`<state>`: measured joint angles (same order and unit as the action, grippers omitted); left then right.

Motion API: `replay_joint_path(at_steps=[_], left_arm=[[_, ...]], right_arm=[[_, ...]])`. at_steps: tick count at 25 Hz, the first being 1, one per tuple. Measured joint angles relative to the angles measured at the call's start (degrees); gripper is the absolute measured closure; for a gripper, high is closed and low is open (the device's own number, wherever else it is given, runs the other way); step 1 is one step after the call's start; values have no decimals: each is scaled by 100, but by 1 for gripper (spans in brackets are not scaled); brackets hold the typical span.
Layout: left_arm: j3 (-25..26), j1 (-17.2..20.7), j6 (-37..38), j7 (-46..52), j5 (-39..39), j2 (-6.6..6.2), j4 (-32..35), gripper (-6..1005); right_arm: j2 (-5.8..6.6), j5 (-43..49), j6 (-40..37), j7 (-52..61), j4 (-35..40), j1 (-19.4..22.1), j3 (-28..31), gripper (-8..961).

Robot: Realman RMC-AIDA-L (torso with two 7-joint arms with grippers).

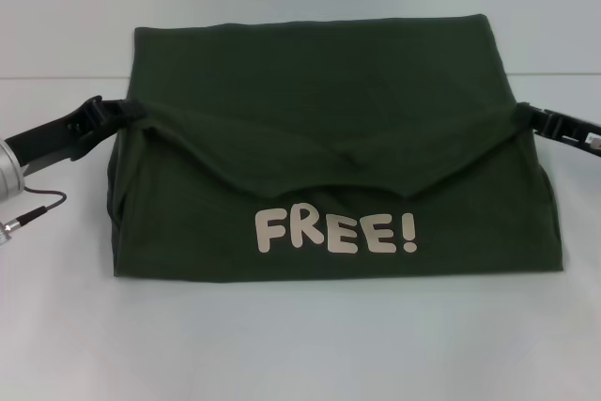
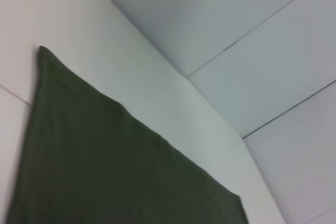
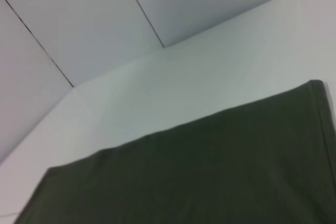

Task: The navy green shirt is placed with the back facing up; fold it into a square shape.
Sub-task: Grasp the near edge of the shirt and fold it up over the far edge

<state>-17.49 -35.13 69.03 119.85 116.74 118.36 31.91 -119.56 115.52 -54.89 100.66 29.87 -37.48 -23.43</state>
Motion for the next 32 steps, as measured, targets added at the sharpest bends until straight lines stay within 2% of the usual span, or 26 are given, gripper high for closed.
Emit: replay_joint_path(at_steps=[11, 18, 24, 27, 31, 32], left_arm=[[-78, -57, -620, -270, -1, 85, -202, 910], [-183, -92, -738, -372, -9, 114, -262, 875], [-163, -71, -937, -462, -80, 206, -260, 845], [-154, 4, -961, -781, -401, 260, -264, 830], [-157, 109, -872, -803, -600, 267, -257, 810], [-160, 130, -822, -787, -602, 263, -254, 767]], right_arm=[[-14, -10, 735, -311, -228, -108, -82, 898], [-14, -13, 829, -317, -250, -176, -223, 899], [-16, -13, 804, -385, -250, -204, -451, 888], [-20, -13, 739, -367, -242, -205, -503, 781], [-4, -89, 525, -327, -196, -111, -451, 651], [8, -199, 442, -332, -192, -52, -438, 628]])
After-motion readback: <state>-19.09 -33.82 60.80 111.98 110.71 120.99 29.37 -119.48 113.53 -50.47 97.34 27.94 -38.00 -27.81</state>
